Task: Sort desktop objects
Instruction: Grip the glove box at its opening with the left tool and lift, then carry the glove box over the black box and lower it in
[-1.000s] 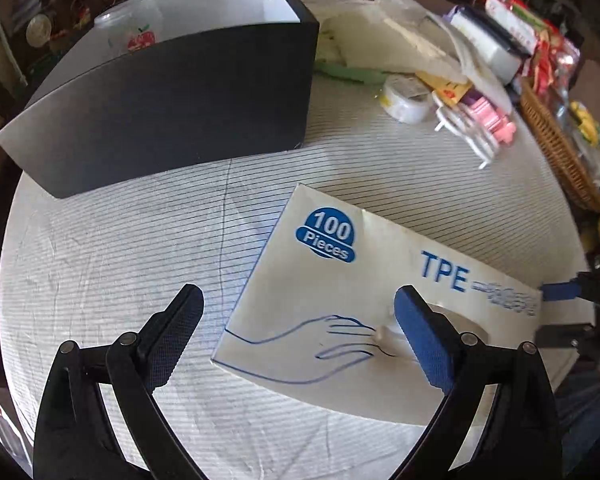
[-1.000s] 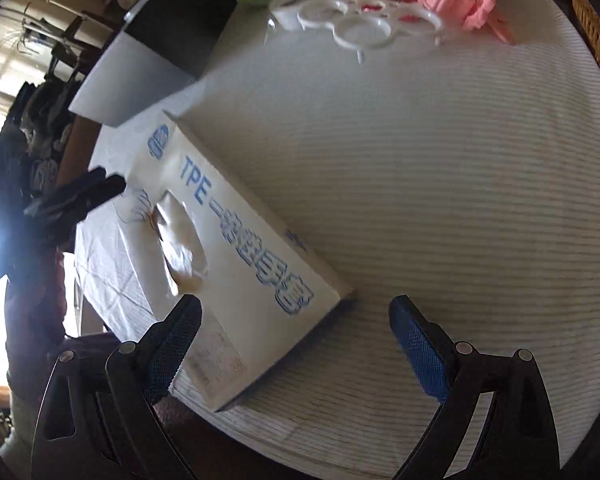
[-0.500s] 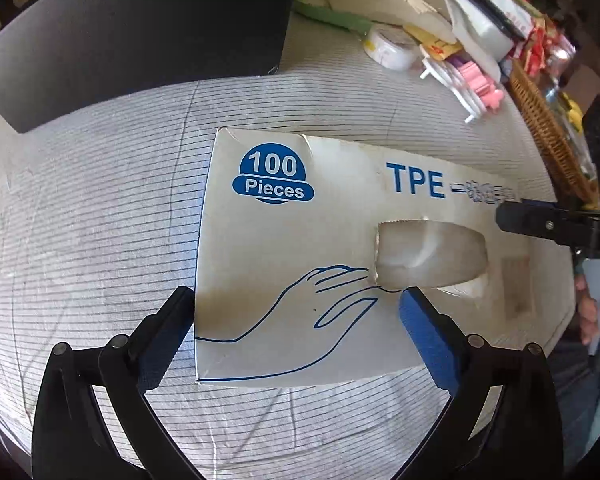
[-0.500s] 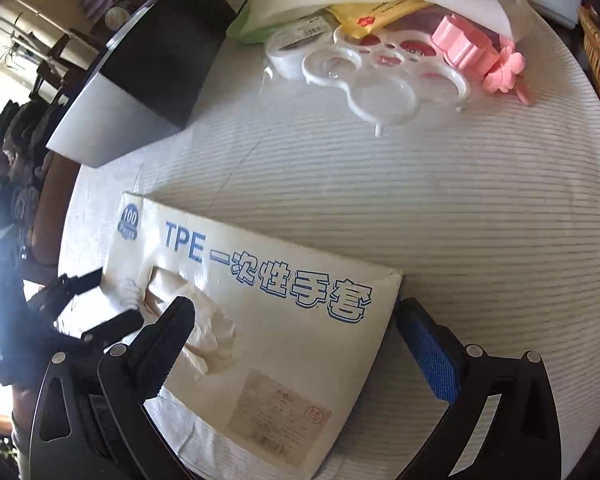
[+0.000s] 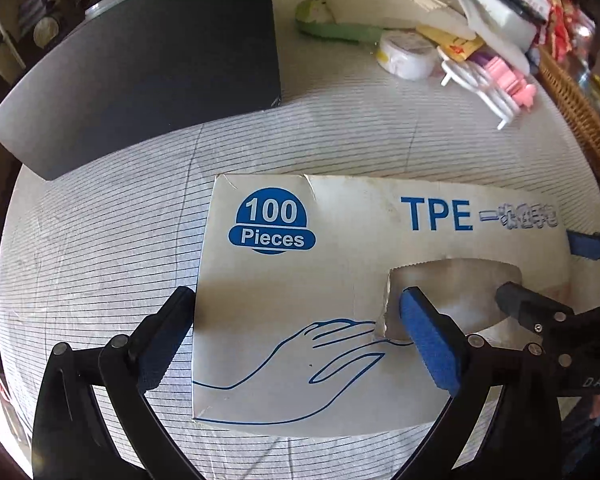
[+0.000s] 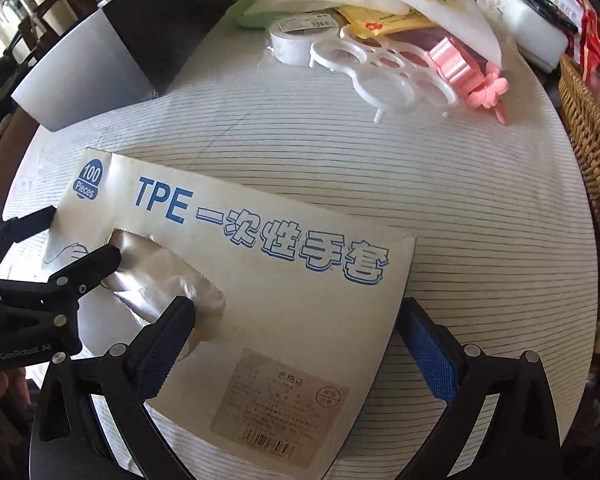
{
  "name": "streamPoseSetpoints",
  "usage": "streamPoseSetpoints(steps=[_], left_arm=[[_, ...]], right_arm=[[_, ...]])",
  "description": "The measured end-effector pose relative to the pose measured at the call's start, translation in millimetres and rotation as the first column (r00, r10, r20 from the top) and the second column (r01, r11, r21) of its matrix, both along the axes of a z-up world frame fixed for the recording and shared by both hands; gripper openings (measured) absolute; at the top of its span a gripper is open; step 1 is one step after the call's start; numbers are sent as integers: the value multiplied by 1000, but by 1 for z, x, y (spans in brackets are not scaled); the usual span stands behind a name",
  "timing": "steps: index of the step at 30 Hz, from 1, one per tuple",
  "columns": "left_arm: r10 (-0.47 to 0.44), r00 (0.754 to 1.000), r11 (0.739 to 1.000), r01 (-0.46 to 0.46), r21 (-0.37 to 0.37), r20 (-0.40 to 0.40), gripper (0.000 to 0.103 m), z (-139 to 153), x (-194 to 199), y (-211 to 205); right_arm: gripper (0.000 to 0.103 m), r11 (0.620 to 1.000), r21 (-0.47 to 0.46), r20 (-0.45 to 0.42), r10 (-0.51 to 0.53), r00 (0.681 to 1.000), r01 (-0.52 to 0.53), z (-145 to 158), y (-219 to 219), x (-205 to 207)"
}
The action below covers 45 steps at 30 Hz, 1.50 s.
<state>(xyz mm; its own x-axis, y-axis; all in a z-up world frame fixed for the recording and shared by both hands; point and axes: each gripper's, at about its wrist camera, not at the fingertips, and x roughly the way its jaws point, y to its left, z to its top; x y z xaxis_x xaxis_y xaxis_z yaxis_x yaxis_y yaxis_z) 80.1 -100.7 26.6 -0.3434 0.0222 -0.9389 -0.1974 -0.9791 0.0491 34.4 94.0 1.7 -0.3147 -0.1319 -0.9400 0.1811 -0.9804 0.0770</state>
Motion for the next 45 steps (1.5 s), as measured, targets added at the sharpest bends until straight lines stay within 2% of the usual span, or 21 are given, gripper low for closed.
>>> streamPoseSetpoints(steps=[2,5,8,12,17,19,22,24,28,30,34,36,38,42,45], left_arm=[[14,1000,1000,-14,20,11,102,-2,-3,-3],[27,999,998,-28,65,25,98,-2,-7,-13],[52,998,991,-55,120,28,92,3,-9,-25],[90,995,978,-97,184,46,92,5,-12,-44],[137,989,942,-149,301,64,91,12,-10,-67],[150,988,925,-154,346,40,90,28,-3,-75],[169,984,903,-134,408,-51,91,72,-1,-83],[179,979,895,-120,431,-98,90,99,-2,-91],[167,972,906,-86,413,-163,90,152,-21,-113],[173,965,915,-83,394,-199,90,176,-44,-126],[201,951,935,-114,335,-236,90,207,-100,-158],[212,948,945,-136,296,-239,90,209,-129,-173],[229,949,945,-162,285,-219,90,202,-159,-187],[248,958,938,-201,281,-144,90,171,-209,-207],[250,965,944,-225,242,-81,90,141,-238,-217]], right_arm=[[100,1000,13,-24,9,1000,-9,0,-2,-2],[88,1000,4,-50,-2,999,2,6,3,-8],[88,1000,-10,-77,5,997,-5,14,2,-13],[87,999,32,-137,40,990,-36,29,-15,-11],[84,999,23,-214,48,976,-44,53,-26,-12],[82,999,7,-239,41,970,-41,67,-10,-5],[82,999,-21,-275,28,961,-35,91,-8,-3],[82,997,-76,-297,3,955,-27,105,-2,-2],[82,984,-173,-307,-16,952,-39,136,-8,-16],[82,977,-203,-331,-7,943,-64,158,-22,-35],[83,968,-230,-380,9,925,-104,192,-59,-80],[83,965,-233,-392,20,920,-121,200,-79,-108],[83,967,-216,-398,36,917,-132,203,-98,-135],[84,973,-175,-380,73,922,-149,191,-130,-184],[84,976,-147,-308,108,945,-160,174,-150,-217]])
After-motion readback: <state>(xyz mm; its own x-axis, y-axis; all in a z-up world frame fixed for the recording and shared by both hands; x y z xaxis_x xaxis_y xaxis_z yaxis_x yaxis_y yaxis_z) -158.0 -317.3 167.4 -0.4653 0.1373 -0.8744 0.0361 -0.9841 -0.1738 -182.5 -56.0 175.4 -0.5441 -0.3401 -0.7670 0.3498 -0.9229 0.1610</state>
